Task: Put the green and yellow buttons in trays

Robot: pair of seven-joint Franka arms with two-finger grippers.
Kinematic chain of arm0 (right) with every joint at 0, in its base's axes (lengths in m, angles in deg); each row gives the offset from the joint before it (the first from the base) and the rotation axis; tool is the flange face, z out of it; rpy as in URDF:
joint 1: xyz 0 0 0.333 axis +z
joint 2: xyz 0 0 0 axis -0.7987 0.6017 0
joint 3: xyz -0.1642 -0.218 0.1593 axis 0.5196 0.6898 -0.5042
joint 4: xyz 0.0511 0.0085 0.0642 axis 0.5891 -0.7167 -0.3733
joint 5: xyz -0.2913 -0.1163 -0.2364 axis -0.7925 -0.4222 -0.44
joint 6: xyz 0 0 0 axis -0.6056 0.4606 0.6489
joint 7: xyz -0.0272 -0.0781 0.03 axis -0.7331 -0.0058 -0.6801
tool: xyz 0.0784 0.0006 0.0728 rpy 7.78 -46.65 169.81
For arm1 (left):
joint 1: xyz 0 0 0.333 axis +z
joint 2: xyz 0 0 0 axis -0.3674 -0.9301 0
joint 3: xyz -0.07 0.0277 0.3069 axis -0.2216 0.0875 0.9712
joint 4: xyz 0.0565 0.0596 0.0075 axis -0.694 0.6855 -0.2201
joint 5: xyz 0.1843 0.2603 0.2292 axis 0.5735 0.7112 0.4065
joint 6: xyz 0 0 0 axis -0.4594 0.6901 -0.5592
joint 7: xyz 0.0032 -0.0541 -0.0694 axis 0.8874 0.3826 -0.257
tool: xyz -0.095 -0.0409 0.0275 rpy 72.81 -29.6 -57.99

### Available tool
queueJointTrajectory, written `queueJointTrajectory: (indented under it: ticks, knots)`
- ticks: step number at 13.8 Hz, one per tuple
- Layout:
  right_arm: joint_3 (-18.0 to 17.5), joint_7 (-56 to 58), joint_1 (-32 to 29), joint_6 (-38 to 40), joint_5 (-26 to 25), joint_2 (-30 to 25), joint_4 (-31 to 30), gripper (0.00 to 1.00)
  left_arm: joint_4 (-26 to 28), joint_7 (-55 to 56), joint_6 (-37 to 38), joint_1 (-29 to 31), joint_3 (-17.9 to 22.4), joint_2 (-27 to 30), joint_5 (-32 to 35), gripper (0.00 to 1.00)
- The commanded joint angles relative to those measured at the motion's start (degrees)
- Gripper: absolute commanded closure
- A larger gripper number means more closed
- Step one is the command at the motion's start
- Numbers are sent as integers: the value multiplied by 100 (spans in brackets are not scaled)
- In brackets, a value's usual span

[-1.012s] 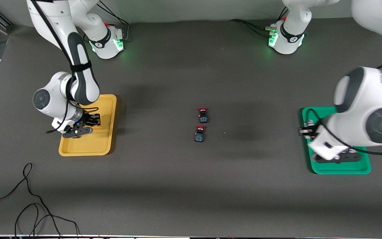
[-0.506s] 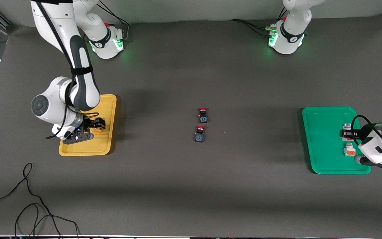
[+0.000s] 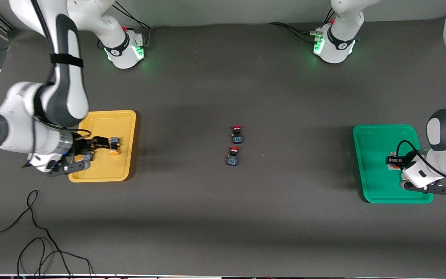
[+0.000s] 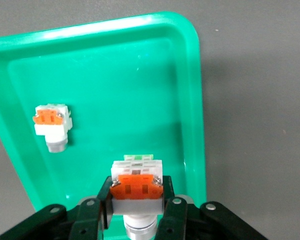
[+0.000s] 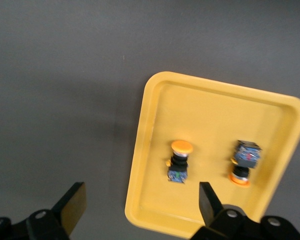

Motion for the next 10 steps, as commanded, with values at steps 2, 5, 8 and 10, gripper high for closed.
queueJointTrajectory:
  ticks: [2,5,8,10]
  knots:
    - [315,-151,55,1067,-335,-15,905,0,532,-114,-697,100,-48,113,54,100]
    - [386,-160,64,1385,-527,-208,1152,0,699,-114,-1198,91,66,-45,54,100]
    - [-103,-598,-94,1385,-1149,-856,1118,0,700,-114,-1550,91,198,-300,45,100]
    - [-911,-1028,-611,1385,-1572,-1279,1074,0,691,-36,-1673,82,260,-414,45,100]
